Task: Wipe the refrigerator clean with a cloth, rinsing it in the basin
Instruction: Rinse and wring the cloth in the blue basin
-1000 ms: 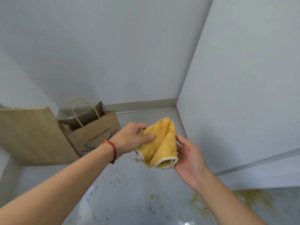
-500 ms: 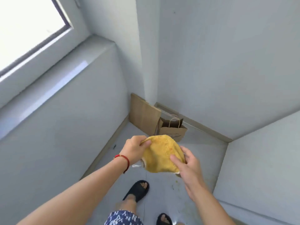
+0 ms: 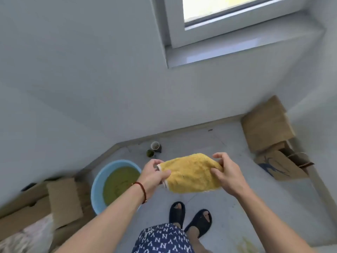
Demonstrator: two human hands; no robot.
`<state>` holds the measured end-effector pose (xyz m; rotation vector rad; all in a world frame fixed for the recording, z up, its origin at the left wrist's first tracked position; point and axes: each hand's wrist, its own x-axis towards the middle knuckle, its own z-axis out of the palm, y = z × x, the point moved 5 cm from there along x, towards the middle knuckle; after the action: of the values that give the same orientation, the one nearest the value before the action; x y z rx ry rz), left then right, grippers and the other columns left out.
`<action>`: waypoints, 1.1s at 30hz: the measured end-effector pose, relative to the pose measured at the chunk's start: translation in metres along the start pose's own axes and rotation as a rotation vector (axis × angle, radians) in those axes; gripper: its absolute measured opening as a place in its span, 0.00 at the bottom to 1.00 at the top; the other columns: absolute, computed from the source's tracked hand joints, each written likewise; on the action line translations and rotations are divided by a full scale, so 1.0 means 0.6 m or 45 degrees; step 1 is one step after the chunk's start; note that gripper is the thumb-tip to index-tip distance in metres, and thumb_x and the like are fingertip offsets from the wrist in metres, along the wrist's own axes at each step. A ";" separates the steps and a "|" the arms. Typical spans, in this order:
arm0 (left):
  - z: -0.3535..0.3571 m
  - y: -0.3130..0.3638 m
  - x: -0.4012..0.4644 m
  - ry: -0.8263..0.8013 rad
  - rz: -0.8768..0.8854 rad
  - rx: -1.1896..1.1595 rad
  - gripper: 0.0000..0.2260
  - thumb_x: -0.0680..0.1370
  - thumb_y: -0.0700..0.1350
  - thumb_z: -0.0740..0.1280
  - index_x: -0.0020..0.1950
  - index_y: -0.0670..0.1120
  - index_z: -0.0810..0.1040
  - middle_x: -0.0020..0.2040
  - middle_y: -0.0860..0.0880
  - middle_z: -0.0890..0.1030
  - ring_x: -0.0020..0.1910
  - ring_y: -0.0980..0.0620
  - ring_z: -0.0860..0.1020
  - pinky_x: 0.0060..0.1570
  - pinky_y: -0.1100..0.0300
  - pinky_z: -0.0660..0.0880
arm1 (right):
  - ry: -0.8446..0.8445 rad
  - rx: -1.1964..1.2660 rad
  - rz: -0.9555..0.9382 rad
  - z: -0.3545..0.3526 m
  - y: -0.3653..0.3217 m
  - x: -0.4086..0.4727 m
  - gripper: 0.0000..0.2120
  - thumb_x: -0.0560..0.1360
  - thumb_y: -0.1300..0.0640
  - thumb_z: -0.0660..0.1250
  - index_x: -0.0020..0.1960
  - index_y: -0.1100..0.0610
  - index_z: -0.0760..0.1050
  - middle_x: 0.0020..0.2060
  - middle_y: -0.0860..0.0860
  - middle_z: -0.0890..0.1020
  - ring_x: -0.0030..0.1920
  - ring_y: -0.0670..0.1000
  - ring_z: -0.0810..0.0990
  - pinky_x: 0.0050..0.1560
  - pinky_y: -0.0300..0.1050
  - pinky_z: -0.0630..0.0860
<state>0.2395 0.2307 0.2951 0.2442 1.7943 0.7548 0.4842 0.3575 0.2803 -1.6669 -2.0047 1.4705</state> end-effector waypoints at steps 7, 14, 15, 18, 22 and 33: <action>-0.247 -0.179 -0.087 0.662 -0.015 0.207 0.07 0.81 0.39 0.63 0.51 0.51 0.75 0.47 0.48 0.81 0.46 0.46 0.80 0.46 0.51 0.79 | -0.520 -0.531 -0.352 0.311 -0.119 0.001 0.15 0.78 0.54 0.70 0.65 0.51 0.78 0.56 0.50 0.77 0.61 0.54 0.76 0.57 0.48 0.71; -0.458 -0.267 -0.120 0.727 0.157 0.263 0.07 0.84 0.44 0.58 0.53 0.56 0.72 0.47 0.50 0.80 0.46 0.48 0.79 0.49 0.47 0.79 | -0.649 -0.286 -0.339 0.500 -0.220 -0.056 0.09 0.77 0.51 0.74 0.52 0.54 0.77 0.53 0.52 0.71 0.55 0.51 0.72 0.53 0.41 0.70; -0.469 -0.266 -0.117 0.717 0.187 0.217 0.07 0.84 0.45 0.58 0.54 0.57 0.72 0.48 0.50 0.80 0.47 0.48 0.80 0.51 0.45 0.80 | -0.728 -0.193 -0.287 0.500 -0.229 -0.062 0.10 0.77 0.52 0.74 0.52 0.54 0.76 0.55 0.52 0.73 0.56 0.50 0.73 0.53 0.41 0.72; -0.539 -0.307 -0.115 0.624 0.231 0.059 0.06 0.85 0.46 0.60 0.55 0.57 0.74 0.52 0.50 0.80 0.51 0.48 0.80 0.55 0.42 0.81 | -0.917 0.172 -0.065 0.540 -0.266 -0.111 0.13 0.78 0.53 0.75 0.56 0.57 0.74 0.52 0.54 0.81 0.53 0.51 0.81 0.49 0.43 0.80; -0.595 -0.347 -0.106 0.496 0.208 -0.081 0.06 0.85 0.47 0.62 0.56 0.58 0.76 0.55 0.49 0.80 0.54 0.48 0.80 0.53 0.46 0.83 | -0.845 0.429 0.187 0.590 -0.283 -0.156 0.16 0.81 0.46 0.69 0.61 0.55 0.73 0.59 0.56 0.81 0.60 0.57 0.82 0.61 0.57 0.82; -0.640 -0.515 0.127 0.654 -0.075 0.076 0.10 0.86 0.51 0.57 0.50 0.51 0.74 0.46 0.49 0.81 0.47 0.49 0.80 0.46 0.51 0.77 | -0.561 -0.258 -0.092 0.825 -0.162 0.040 0.16 0.80 0.49 0.71 0.66 0.39 0.75 0.56 0.45 0.70 0.56 0.46 0.74 0.60 0.45 0.75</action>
<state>-0.0769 -0.1117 0.1179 0.0342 2.2993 0.7684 0.0920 0.1030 0.0893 -1.4070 -2.4831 1.7843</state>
